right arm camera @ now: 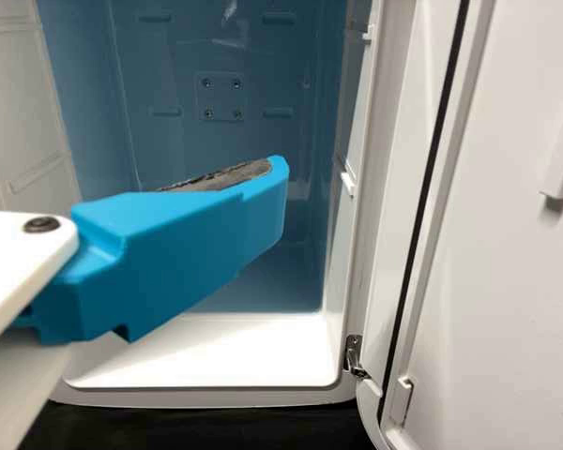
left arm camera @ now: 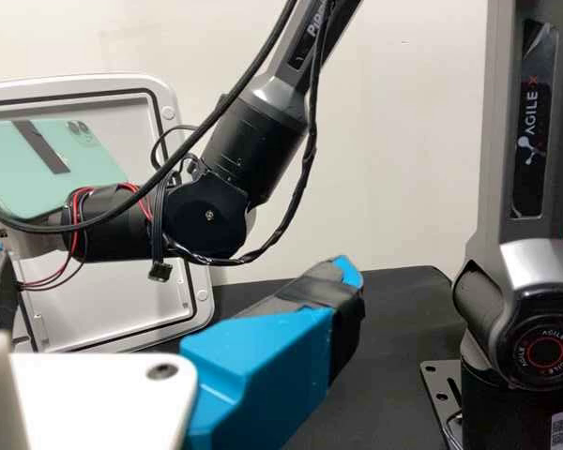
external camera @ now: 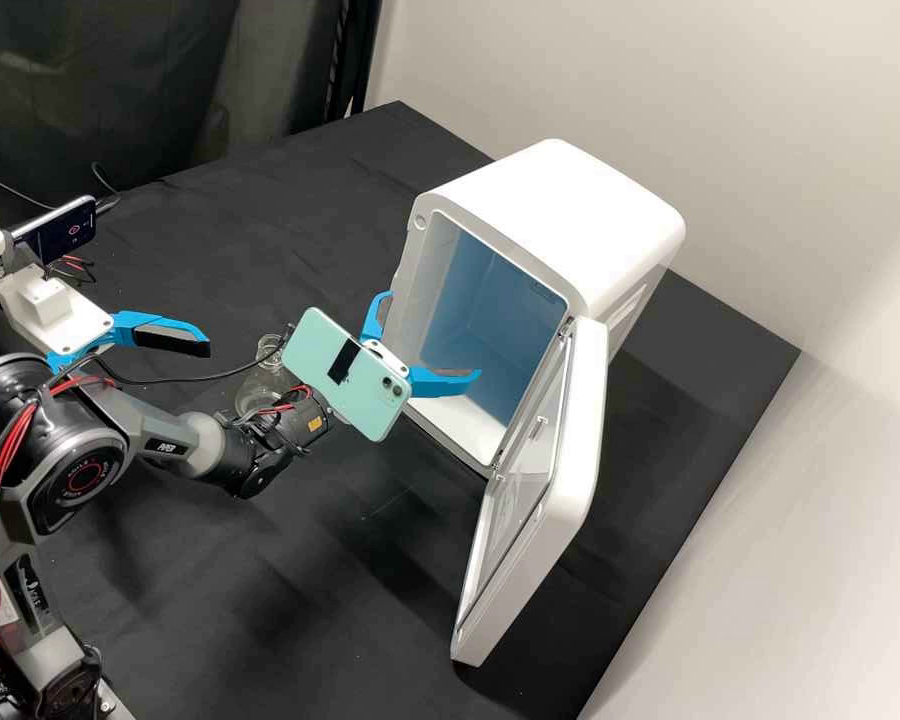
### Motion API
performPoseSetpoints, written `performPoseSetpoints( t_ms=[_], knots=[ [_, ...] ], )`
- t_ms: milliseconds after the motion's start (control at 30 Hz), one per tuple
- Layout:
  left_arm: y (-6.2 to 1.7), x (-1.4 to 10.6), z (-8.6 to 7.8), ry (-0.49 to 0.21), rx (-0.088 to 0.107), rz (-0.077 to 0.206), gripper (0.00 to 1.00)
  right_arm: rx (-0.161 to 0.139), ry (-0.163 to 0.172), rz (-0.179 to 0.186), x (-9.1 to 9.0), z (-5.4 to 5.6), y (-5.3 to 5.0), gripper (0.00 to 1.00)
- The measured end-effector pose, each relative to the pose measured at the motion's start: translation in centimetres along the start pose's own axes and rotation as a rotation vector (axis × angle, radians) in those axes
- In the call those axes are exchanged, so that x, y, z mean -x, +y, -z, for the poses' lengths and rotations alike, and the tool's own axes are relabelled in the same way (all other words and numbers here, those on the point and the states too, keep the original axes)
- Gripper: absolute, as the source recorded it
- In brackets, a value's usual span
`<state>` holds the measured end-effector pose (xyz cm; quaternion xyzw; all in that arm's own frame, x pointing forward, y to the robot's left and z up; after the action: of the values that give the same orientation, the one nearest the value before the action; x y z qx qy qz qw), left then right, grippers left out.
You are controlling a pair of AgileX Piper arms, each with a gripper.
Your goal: Place the flask in the incubator
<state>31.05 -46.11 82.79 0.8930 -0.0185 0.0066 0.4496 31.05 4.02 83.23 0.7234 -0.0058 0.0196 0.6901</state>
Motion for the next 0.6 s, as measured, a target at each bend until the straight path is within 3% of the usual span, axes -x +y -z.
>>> performPoseSetpoints(
  t_ms=[600],
  knots=[
    [0.0, 0.0, 0.0, 0.0, 0.0, 0.0, 1.0, -0.007, 0.005, -0.005, 0.67, -0.12, -0.1, 1.0]
  ],
)
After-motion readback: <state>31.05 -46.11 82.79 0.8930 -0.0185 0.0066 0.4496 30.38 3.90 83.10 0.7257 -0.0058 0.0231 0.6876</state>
